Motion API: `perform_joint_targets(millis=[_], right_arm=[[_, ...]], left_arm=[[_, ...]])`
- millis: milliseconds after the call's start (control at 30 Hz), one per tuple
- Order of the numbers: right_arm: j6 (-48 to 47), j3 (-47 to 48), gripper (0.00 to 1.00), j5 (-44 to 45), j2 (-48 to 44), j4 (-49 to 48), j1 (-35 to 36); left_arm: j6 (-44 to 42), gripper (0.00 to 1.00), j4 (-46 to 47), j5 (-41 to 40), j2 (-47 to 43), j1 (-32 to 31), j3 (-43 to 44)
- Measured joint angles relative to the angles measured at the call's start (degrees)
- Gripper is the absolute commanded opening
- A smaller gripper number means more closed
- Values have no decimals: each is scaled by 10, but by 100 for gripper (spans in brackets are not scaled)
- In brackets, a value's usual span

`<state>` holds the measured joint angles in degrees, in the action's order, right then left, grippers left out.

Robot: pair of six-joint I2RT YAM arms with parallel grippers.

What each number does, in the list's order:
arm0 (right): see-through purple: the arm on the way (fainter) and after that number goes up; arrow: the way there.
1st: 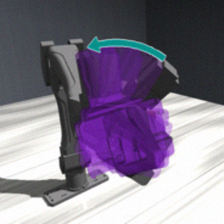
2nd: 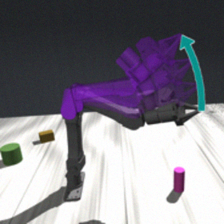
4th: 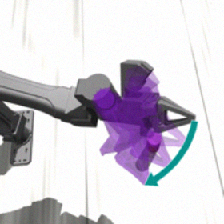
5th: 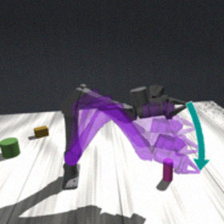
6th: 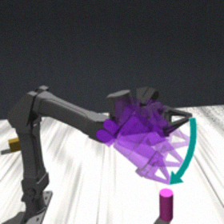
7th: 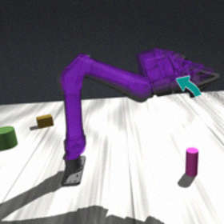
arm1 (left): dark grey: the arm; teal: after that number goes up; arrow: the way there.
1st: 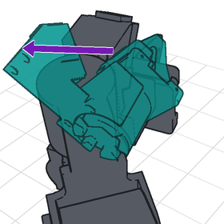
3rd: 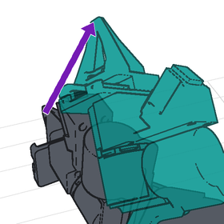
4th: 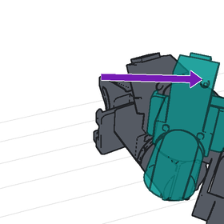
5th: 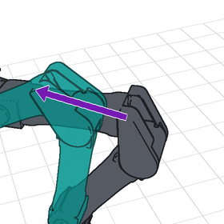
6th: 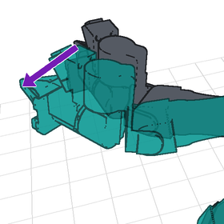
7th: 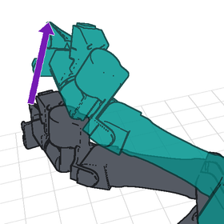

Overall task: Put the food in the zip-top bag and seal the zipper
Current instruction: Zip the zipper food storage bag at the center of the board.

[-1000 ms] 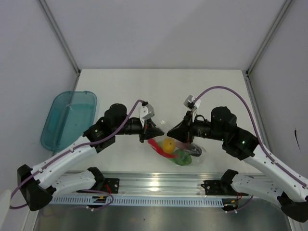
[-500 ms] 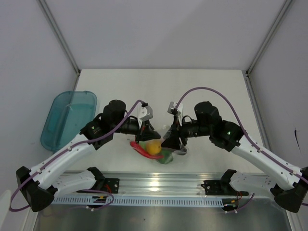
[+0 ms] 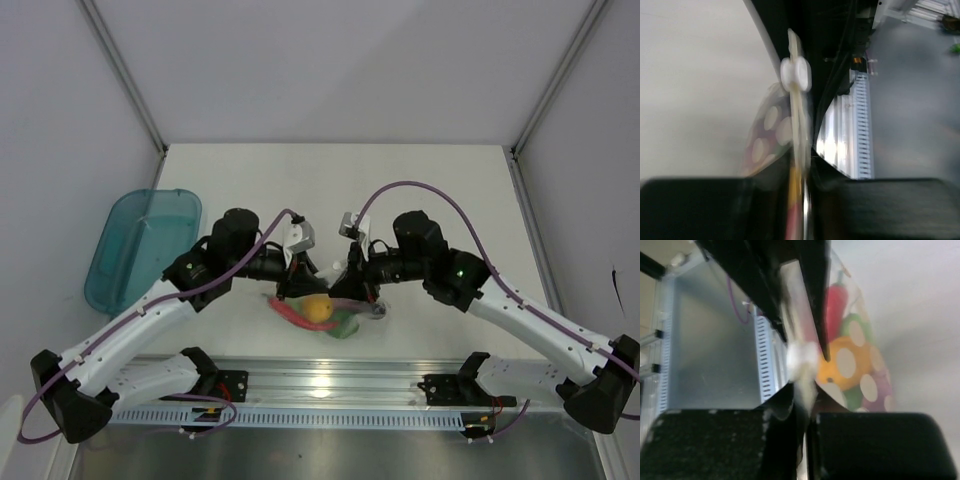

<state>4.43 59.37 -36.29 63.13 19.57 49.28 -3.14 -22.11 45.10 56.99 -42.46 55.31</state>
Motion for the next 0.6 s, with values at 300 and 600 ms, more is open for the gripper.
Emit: perform_joint_targets(millis=[300,600], right_arm=[[9,-14,0,-4,-18,3,-1],[16,-29,0,3,-31,3,5]], left_arm=[[22,50,43,36,-11,12,1],[47,48,64,44,10,15,28]])
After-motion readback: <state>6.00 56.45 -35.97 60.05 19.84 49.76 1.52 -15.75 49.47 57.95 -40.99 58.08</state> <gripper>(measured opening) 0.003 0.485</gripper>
